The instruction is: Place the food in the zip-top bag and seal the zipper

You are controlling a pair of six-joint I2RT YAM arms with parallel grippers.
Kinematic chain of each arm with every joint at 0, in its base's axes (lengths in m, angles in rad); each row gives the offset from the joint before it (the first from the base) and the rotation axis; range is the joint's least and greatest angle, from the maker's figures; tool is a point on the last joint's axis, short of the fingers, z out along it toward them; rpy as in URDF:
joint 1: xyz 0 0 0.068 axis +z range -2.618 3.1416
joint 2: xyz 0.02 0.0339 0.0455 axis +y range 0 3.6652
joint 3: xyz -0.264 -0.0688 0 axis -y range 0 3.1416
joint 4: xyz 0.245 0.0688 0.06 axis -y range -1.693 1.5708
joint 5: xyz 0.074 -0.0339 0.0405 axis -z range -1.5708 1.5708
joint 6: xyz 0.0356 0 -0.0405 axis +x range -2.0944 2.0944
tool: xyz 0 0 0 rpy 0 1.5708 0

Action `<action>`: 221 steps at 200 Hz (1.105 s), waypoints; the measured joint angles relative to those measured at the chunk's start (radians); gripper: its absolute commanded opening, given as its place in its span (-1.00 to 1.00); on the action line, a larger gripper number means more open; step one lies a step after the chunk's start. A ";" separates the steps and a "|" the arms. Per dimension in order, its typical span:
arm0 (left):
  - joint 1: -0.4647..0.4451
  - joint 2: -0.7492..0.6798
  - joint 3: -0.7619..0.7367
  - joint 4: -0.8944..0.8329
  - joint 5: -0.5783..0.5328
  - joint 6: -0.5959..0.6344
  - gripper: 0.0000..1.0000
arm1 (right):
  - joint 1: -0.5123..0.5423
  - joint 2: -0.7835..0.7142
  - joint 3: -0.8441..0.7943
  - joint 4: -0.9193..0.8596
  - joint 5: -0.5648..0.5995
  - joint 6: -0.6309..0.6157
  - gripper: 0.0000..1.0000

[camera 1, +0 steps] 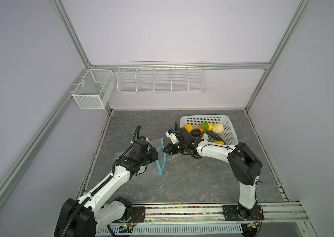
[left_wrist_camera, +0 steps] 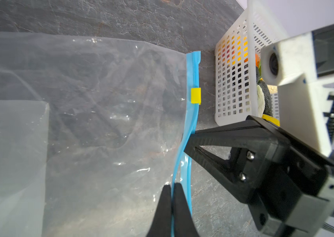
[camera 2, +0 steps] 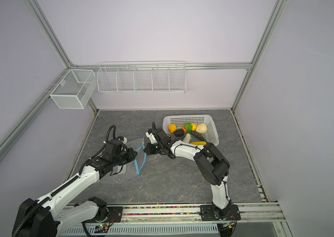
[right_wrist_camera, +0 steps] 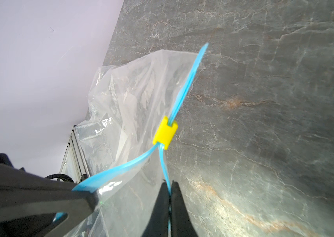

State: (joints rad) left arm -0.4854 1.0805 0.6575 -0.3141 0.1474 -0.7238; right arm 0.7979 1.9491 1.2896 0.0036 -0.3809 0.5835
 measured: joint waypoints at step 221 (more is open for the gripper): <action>0.040 -0.089 -0.022 -0.037 -0.121 -0.020 -1.00 | -0.006 0.000 0.000 -0.029 0.025 0.000 -0.87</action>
State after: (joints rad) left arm -0.4450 0.9920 0.6353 -0.3511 0.0261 -0.7437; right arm 0.7914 1.9491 1.2896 -0.0257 -0.3557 0.5835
